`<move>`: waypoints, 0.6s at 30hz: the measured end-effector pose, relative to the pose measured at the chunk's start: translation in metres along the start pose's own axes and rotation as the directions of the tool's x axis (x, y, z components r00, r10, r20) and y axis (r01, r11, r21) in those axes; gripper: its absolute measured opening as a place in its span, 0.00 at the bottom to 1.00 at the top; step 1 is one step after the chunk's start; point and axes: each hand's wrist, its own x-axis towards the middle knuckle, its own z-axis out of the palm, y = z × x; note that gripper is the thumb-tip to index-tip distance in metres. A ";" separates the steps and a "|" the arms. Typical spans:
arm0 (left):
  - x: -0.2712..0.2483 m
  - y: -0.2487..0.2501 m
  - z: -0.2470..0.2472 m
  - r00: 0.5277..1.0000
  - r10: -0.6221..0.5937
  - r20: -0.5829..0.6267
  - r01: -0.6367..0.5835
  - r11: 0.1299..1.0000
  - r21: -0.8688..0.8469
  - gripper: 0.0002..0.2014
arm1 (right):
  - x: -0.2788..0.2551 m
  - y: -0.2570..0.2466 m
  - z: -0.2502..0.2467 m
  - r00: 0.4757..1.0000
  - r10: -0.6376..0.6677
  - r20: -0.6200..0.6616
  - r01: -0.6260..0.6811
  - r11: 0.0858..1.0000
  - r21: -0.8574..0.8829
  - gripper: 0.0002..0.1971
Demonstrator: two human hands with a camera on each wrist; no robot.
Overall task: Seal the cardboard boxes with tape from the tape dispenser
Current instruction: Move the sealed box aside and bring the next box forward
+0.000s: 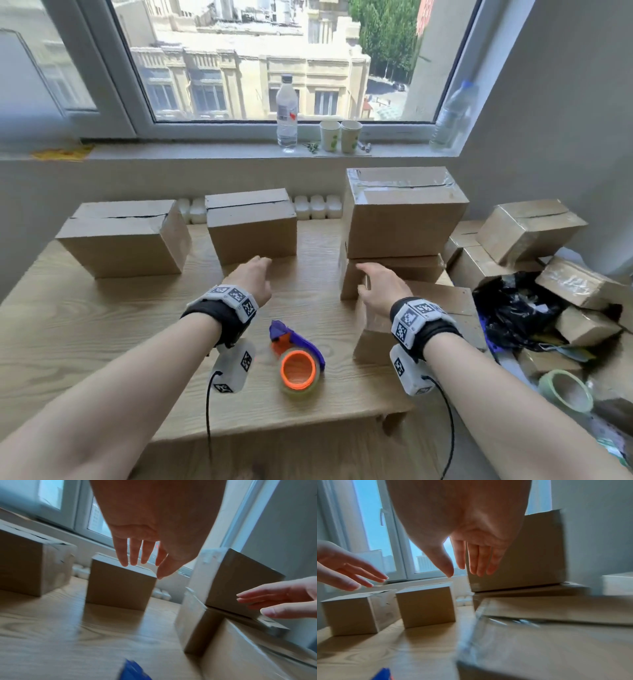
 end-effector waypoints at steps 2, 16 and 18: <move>0.009 -0.027 -0.013 0.999 -0.037 0.000 0.037 0.999 0.016 0.27 | 0.020 -0.031 0.006 0.999 -0.030 0.022 0.031 1.000 -0.003 0.26; 0.138 -0.153 -0.053 0.985 -0.162 0.061 0.169 0.977 -0.130 0.26 | 0.205 -0.148 0.063 0.998 0.015 0.056 -0.013 0.999 -0.033 0.27; 0.157 -0.161 -0.050 0.978 -0.195 0.077 0.207 0.953 -0.221 0.24 | 0.230 -0.147 0.070 0.997 0.053 0.056 -0.053 0.999 -0.011 0.29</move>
